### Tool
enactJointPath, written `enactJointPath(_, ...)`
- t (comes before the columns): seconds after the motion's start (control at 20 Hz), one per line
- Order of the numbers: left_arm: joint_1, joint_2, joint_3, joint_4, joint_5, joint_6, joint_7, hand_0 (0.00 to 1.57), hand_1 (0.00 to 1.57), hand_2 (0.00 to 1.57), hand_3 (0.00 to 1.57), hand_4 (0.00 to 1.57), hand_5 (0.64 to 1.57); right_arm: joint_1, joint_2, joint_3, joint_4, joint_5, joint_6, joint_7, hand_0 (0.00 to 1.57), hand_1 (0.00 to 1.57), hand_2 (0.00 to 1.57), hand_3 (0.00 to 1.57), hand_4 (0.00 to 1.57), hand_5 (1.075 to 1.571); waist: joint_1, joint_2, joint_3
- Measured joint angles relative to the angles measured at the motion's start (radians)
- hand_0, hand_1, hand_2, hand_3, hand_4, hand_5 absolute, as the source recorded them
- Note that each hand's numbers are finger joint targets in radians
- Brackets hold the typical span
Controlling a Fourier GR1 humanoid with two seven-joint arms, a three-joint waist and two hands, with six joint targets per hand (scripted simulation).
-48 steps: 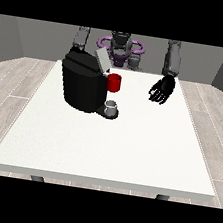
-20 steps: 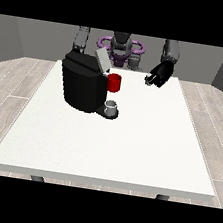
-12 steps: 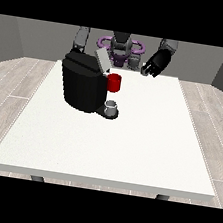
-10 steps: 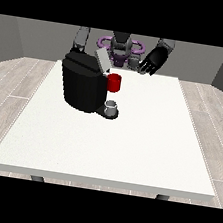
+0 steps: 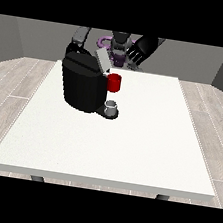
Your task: Insert the coffee pod into the coffee machine and close the lid
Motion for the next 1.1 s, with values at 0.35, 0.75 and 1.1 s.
enactJointPath(0.35, -0.083, 0.035, 0.024, 0.029, -0.009, 0.005, 0.019, 1.22, 1.22, 1.29, 1.24, 0.48, 1.571, -0.037, -0.011, -0.004, -0.061, 0.002, 0.001, 0.021, 0.0, 0.0, 0.0, 0.0, 0.0, 1.571, -0.048, 0.059, -0.0001)
enactJointPath(0.75, -0.151, 0.083, 0.044, 0.064, -0.015, 0.011, -0.009, 1.21, 1.21, 1.28, 1.24, 0.47, 1.571, -0.093, -0.031, -0.032, -0.103, -0.001, -0.006, 0.04, 0.0, 0.0, 0.0, 0.0, 0.0, 1.571, -0.078, 0.149, -0.0001)
enactJointPath(1.1, -0.165, 0.079, 0.035, 0.086, -0.032, 0.024, -0.022, 1.26, 1.26, 1.29, 1.23, 0.43, 1.571, -0.114, -0.046, -0.058, -0.106, -0.009, -0.011, 0.051, 0.0, 0.0, 0.0, 0.0, 0.0, 1.571, -0.076, 0.179, 0.0)
